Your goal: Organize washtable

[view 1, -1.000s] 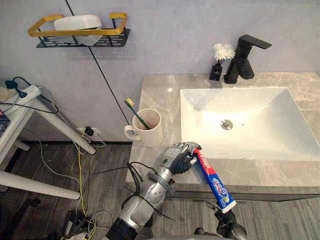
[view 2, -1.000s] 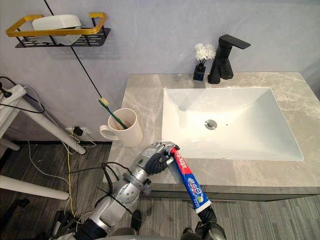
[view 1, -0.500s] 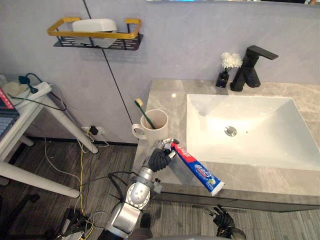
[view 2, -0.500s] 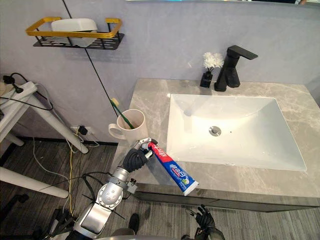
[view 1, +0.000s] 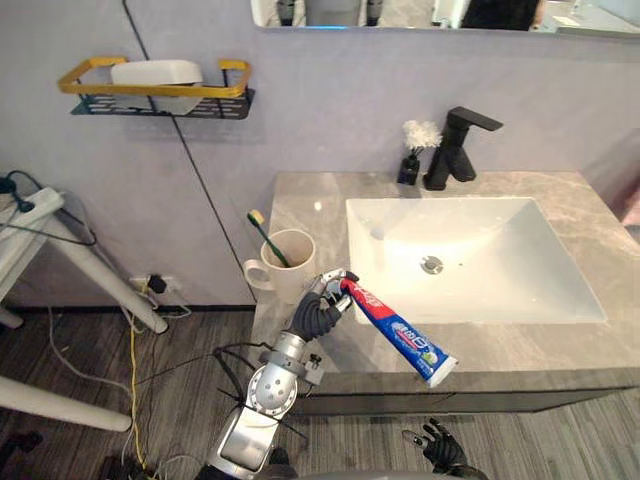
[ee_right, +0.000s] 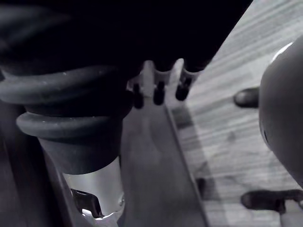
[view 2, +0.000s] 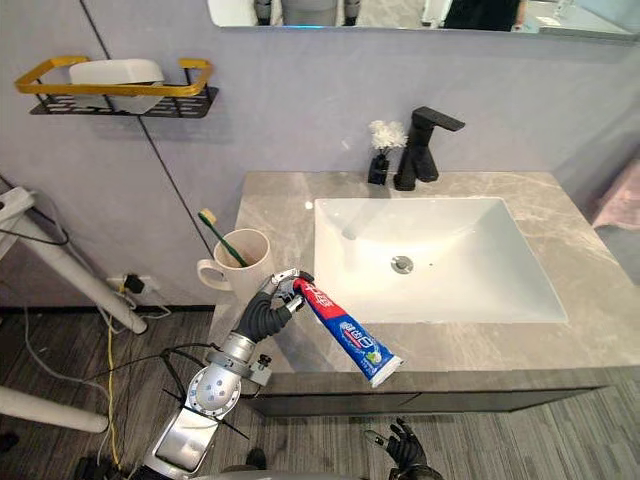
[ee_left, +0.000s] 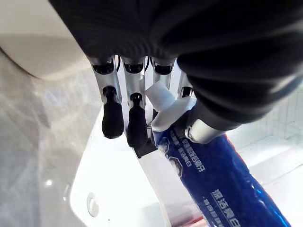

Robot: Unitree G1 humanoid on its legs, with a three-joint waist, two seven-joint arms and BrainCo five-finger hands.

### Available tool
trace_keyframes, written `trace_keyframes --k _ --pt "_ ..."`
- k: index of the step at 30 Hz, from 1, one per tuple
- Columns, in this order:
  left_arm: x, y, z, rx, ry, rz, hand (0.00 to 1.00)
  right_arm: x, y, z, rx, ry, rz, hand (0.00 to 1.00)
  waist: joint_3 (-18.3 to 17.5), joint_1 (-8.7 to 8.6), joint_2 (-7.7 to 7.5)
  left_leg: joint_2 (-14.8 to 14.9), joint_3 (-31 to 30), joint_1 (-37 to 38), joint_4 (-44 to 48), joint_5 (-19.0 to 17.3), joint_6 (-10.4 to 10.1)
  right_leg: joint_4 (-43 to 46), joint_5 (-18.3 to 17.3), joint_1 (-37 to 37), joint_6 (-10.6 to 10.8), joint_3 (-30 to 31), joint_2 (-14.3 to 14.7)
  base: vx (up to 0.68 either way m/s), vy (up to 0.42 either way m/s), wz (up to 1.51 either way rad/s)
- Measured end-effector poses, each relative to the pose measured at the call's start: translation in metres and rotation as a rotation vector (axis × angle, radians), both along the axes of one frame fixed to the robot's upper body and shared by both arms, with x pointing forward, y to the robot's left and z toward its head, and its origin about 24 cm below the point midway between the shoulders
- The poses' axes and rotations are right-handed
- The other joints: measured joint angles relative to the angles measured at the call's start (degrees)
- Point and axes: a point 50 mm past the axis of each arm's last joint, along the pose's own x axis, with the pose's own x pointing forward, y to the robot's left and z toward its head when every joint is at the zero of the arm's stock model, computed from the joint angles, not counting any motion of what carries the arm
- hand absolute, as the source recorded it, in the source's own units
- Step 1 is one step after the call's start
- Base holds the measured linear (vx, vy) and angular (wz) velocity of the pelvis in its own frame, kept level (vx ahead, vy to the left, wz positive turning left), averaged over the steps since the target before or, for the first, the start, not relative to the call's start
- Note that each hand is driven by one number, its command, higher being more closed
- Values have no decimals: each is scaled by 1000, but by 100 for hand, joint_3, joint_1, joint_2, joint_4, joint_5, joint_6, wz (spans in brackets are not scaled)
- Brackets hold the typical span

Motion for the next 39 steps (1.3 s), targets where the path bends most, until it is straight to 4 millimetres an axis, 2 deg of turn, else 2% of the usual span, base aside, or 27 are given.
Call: trace_keyframes --k 8,11,13,15,17,19,20,21,23,24,27,29,30,34,39 --pt "-1 -9 -12 21 57 -50 100 -22 -6 2 -14 23 -43 0 -30 -40 -88 60 731 107 384 -337 41 -5 210 -233 64 792 1 -79 32 -52" --pt "-4 -15 -12 20 58 -77 100 -21 -17 13 -47 -37 -81 0 -31 -64 -128 55 1065 185 398 -376 58 45 237 -397 123 1091 2 -61 36 -54" --pt "-4 -17 -12 21 59 -87 100 -15 -27 27 -85 -117 -115 0 -27 -175 -134 63 1209 203 516 -455 58 43 264 -415 157 1235 2 -24 37 -46" --pt "-3 -19 -10 29 51 -103 100 -4 -45 52 -171 -242 -173 0 -33 -305 -145 86 1432 214 752 -615 113 118 302 -478 165 1467 5 0 50 -49" --pt "-2 -21 -8 29 40 -103 100 4 -56 74 -234 -339 -202 0 -29 -329 -137 95 1547 215 908 -728 132 164 314 -504 190 1598 0 15 62 -43" --pt "-1 -24 -3 5 27 -101 100 13 -67 110 -388 -467 -209 0 -22 -330 -155 100 1745 291 1036 -873 149 192 317 -494 229 1795 -4 23 63 -43" --pt "-1 -25 -2 -1 23 -100 100 17 -68 121 -426 -505 -203 0 -22 -330 -157 100 1775 293 1080 -911 156 212 307 -496 242 1835 -8 17 60 -28" --pt "-1 -25 0 -7 16 -101 100 23 -69 147 -515 -599 -190 0 -18 -358 -154 86 1802 295 1129 -969 177 255 290 -504 268 1867 -31 13 57 -13" --pt "0 -25 0 -7 14 -98 100 30 -67 171 -621 -679 -163 0 -13 -374 -159 40 1804 298 1137 -987 199 262 278 -532 286 1877 -76 -14 51 -4" --pt "0 -24 0 -6 13 -94 100 37 -64 195 -705 -771 -144 0 -8 -353 -160 -16 1805 285 1120 -1028 194 303 257 -582 317 1915 -111 -34 57 -4" --pt "0 -23 0 15 6 -87 100 49 -57 232 -845 -940 -111 0 -1 -334 -148 -163 1764 284 1093 -1027 234 378 215 -672 382 1992 -197 -11 55 -6" --pt "0 -23 -1 27 7 -85 100 54 -53 249 -903 -1025 -98 0 12 -330 -133 -248 1654 254 1117 -1033 257 351 227 -681 411 2001 -267 8 55 1" --pt "0 -24 -3 32 10 -87 100 56 -51 257 -933 -1067 -91 0 20 -329 -116 -325 1372 200 1132 -1059 301 324 242 -693 440 1992 -311 11 41 5" --pt "1 -19 -6 44 24 -75 100 60 -50 263 -1014 -1085 -8 0 32 -330 -114 -427 1228 100 1181 -1099 368 208 276 -647 492 1898 -430 1 38 17" --pt "4 -8 -7 55 28 -45 100 68 -58 279 -1215 -1090 225 0 59 -327 -107 -497 950 -54 1290 -1134 426 122 293 -512 515 1641 -528 2 8 23"
